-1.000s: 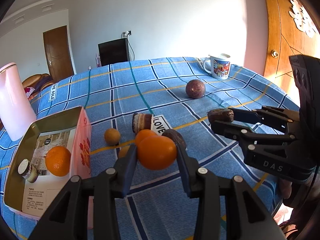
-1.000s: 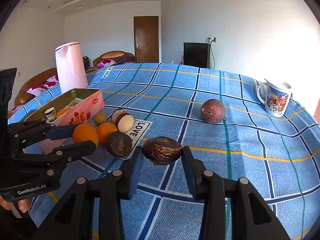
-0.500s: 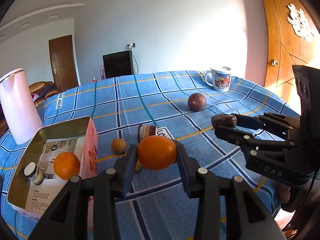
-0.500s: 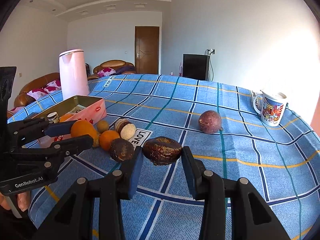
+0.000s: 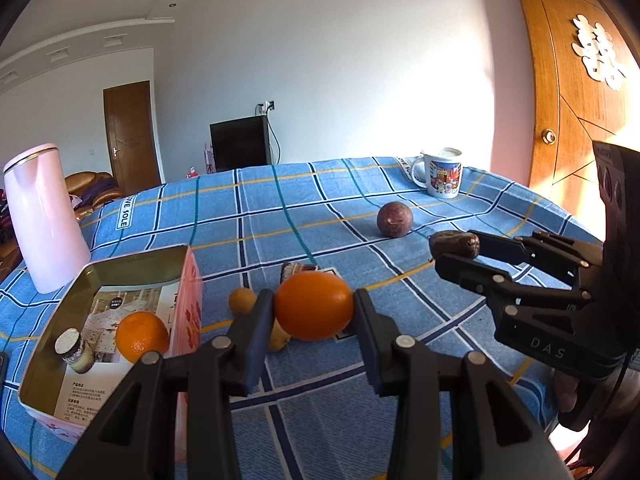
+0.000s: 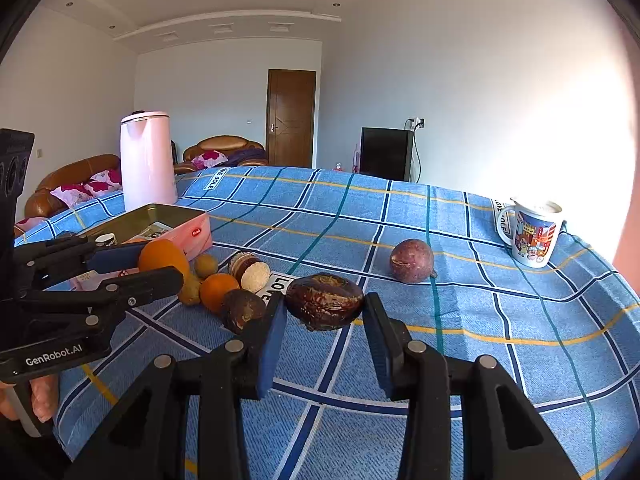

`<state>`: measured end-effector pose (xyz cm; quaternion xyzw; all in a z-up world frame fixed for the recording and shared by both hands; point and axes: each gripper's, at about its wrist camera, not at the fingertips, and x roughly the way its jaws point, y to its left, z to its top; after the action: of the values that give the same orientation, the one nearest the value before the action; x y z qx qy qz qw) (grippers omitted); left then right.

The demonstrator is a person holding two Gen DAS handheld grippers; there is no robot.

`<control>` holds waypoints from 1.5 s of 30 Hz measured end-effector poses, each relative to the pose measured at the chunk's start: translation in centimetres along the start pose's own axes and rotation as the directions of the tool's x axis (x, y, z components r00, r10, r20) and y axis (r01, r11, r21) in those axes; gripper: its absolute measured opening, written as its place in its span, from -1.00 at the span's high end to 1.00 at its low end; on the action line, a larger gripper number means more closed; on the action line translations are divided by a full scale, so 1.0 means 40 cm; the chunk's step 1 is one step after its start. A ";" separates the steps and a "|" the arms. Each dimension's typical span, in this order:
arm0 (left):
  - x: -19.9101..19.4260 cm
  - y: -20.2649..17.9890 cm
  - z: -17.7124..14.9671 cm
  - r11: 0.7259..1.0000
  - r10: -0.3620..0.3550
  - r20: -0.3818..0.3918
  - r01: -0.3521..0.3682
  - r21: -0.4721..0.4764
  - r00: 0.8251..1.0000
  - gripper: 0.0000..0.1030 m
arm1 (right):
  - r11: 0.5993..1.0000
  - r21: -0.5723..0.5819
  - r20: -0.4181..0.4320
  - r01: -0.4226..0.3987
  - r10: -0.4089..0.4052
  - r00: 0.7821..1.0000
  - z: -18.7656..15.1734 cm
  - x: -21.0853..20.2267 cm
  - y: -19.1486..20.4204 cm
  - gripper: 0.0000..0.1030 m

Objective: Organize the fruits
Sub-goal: 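Carry the orange and passion fruit into the pink tin and open both tools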

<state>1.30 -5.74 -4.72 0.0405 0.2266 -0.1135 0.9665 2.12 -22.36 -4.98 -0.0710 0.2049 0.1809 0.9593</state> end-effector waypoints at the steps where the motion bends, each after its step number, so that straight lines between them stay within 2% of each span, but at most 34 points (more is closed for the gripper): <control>1: -0.002 -0.001 0.000 1.000 0.003 0.005 -0.003 0.001 1.000 0.19 | 1.000 -0.002 0.006 0.002 -0.002 1.000 0.000 -0.002 0.001 0.20; 16: -0.029 0.009 0.004 0.999 0.035 0.060 -0.034 -0.016 0.998 0.19 | 0.999 -0.010 0.075 0.032 -0.031 0.997 0.000 -0.030 0.003 0.20; 23: -0.040 0.042 0.009 0.997 0.060 0.073 -0.057 -0.046 0.995 0.19 | 1.000 0.002 0.041 0.012 -0.012 0.999 0.005 -0.018 -0.003 0.20; 45: -0.077 0.104 0.019 0.987 0.138 0.096 -0.129 -0.091 0.986 0.19 | 0.997 -0.077 0.035 0.023 -0.020 0.999 0.054 -0.003 0.038 0.20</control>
<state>-0.09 -1.18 -2.55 0.0087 0.1783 -0.0406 0.9831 2.25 -20.55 -3.07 -0.1069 0.1804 0.1795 0.9611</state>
